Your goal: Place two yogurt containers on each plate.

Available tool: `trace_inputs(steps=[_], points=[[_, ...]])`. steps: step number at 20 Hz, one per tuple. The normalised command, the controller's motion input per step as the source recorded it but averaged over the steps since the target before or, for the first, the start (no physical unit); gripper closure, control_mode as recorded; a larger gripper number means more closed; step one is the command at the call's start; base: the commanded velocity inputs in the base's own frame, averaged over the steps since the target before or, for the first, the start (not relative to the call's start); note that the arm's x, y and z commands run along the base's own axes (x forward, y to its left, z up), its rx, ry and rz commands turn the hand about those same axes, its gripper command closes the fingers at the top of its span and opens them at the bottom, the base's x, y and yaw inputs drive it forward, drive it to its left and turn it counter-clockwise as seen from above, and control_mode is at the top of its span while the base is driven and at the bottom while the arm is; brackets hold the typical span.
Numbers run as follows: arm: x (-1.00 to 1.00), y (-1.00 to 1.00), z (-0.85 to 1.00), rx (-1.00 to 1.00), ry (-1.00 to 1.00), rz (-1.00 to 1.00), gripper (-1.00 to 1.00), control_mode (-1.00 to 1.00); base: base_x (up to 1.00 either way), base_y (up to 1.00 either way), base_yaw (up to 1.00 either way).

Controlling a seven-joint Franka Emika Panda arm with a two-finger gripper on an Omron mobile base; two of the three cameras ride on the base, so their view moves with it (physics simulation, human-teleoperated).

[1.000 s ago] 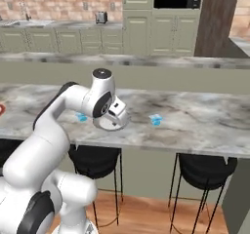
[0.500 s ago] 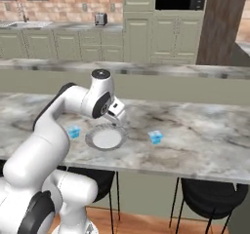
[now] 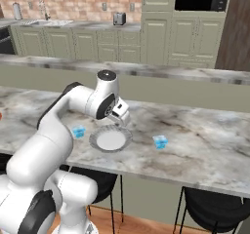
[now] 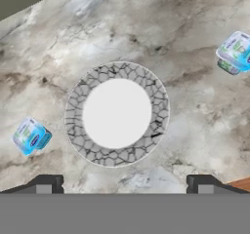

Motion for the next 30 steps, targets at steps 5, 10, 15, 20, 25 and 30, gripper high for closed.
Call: trace_inputs(steps=[5, 10, 15, 20, 25, 30], points=[[0.47, 0.03, 0.0, 0.02, 0.13, 0.0, -1.0, -1.0, 0.0, 0.0, 0.0], [0.31, 0.7, 0.0, -0.03, 0.01, -0.01, -1.0, -1.0, 0.0, 0.0, 0.0], [0.11, 0.82, -0.04, -0.1, 0.15, 0.0, -1.0, -1.0, 0.0, 0.0, 0.0], [0.0, 0.67, -0.17, -0.09, 0.16, 0.04, -1.0, -1.0, 0.0, 0.0, 0.0], [0.0, 0.28, -0.14, -0.01, 0.02, 0.12, -1.0, -1.0, 0.0, 0.0, 0.0], [0.0, 0.14, -0.22, 0.0, 0.0, 0.22, -1.0, -1.0, 0.0, 0.0, 0.0]])
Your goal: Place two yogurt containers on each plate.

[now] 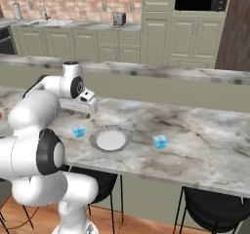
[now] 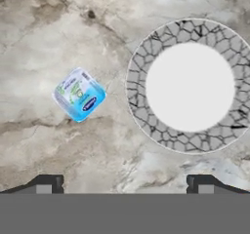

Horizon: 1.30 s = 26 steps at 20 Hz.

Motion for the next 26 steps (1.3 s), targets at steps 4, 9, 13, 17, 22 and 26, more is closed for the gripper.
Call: trace_inputs(steps=[4, 9, 13, 17, 22, 26], points=[[0.0, 0.05, -0.27, 0.0, 0.0, 0.31, -1.0, -1.0, 0.0, 0.0, 0.0], [0.0, 0.16, -0.32, 0.0, 0.0, 0.31, -1.0, -1.0, 0.0, 0.0, 0.0], [0.0, 0.27, -0.35, 0.0, 0.0, 0.34, -1.0, -1.0, 0.0, 0.0, 0.0], [0.01, 0.21, -0.32, 0.0, 0.0, 0.32, -1.0, -1.0, 0.0, 0.0, 0.0], [0.2, 0.04, -0.26, 0.0, 0.0, 0.13, -1.0, -1.0, 0.0, 0.0, 0.0], [0.28, 0.01, -0.23, 0.0, 0.0, 0.08, -1.0, -1.0, 0.0, 0.0, 0.0]])
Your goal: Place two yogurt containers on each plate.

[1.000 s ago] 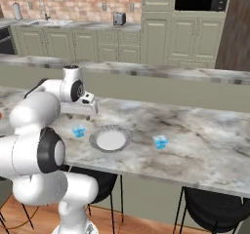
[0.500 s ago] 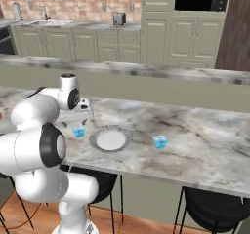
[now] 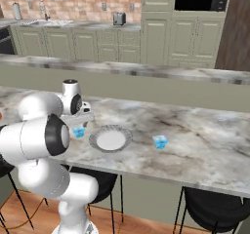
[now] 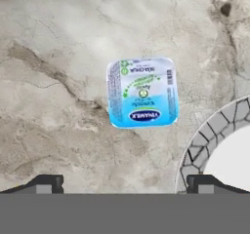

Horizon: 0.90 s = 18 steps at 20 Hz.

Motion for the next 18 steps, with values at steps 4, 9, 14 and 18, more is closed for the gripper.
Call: trace_inputs(steps=[4, 9, 14, 18], points=[[0.31, 0.02, -0.22, 0.0, 0.0, 0.06, -1.0, -1.0, 0.0, 0.0, 0.0], [0.31, 0.07, -0.22, 0.0, 0.0, 0.04, -1.0, -1.0, 0.0, 0.0, 0.0], [0.29, 0.11, -0.19, 0.0, 0.0, 0.03, -1.0, -1.0, 0.0, 0.0, 0.0], [0.28, 0.1, -0.18, 0.0, 0.0, 0.03, -1.0, -1.0, 0.0, 0.0, 0.0]])
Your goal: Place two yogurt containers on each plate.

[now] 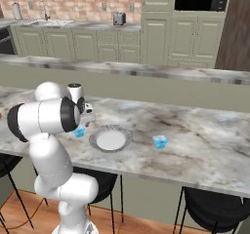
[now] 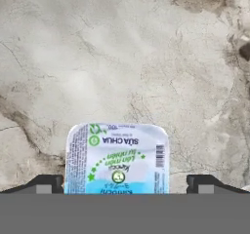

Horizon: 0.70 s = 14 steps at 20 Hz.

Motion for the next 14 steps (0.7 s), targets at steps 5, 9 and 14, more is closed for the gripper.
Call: trace_inputs(steps=[5, 9, 14], points=[[0.23, 0.12, -0.22, 0.0, 0.0, 0.03, -1.0, -1.0, 0.0, 0.0, 0.0], [0.08, 0.03, -0.22, 0.0, 0.0, 0.01, -1.0, -1.0, 0.0, 0.0, 0.0], [0.0, 0.0, -0.08, 0.0, 0.0, 0.0, -1.0, -1.0, 0.0, 0.0, 0.0]])
